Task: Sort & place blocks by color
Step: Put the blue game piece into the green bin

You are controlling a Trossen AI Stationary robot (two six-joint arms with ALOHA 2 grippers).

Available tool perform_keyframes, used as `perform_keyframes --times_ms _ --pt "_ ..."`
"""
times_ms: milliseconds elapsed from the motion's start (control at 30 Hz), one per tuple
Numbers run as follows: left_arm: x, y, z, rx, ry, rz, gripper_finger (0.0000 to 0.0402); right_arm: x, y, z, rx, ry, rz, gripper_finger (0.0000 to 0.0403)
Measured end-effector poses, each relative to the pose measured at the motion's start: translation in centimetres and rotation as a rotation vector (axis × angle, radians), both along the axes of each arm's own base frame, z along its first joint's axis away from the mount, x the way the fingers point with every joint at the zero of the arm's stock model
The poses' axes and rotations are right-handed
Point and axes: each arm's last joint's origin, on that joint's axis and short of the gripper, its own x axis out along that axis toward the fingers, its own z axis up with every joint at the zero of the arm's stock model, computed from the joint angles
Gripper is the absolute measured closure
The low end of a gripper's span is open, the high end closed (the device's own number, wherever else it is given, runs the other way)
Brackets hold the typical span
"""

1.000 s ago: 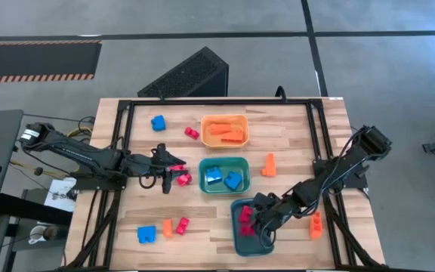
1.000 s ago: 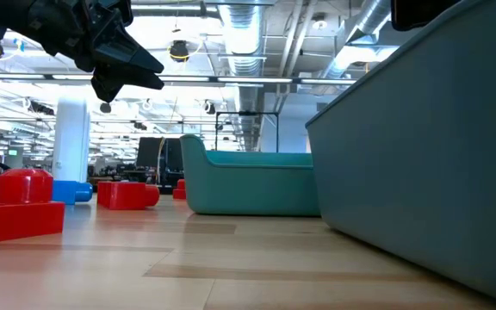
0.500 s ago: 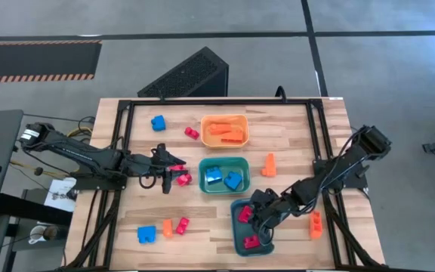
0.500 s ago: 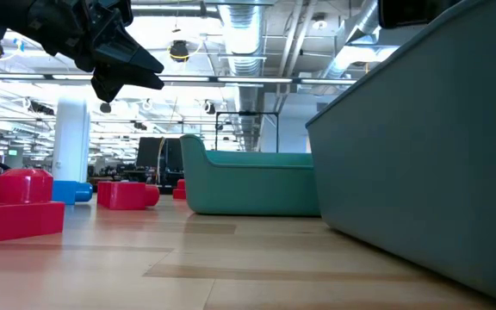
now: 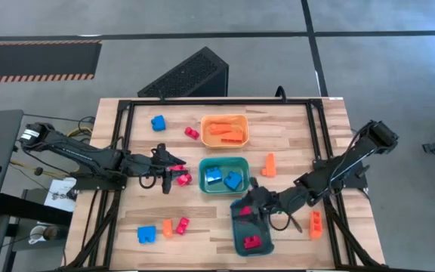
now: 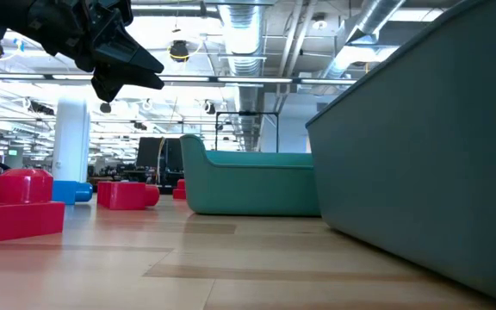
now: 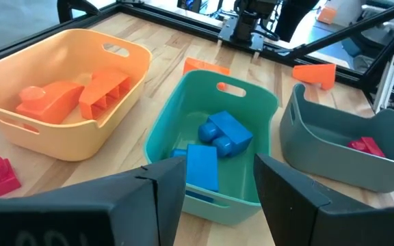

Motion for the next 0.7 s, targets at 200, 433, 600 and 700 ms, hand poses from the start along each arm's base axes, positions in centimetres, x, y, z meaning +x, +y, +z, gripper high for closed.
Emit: perform_keyframes --times_ms 200,433,600,700 --pt "0.0 0.0 0.0 0.004 0.0 -0.001 0.0242 0.7 -1.8 0.7 -0.089 -0.056 -0.087 0.0254" --pt "0.0 0.0 0.0 0.003 0.0 -0.001 0.0242 2.3 -4.0 1.0 -0.056 -0.114 -0.147 0.0279" --pt "0.0 0.0 0.0 0.004 0.0 -0.001 0.0242 2.8 -5.1 1.5 -0.031 -0.172 -0.188 0.0285" --pt "0.0 0.0 0.0 0.004 0.001 -0.001 0.0242 2.9 -5.5 2.0 -0.083 -0.216 -0.197 0.0285"
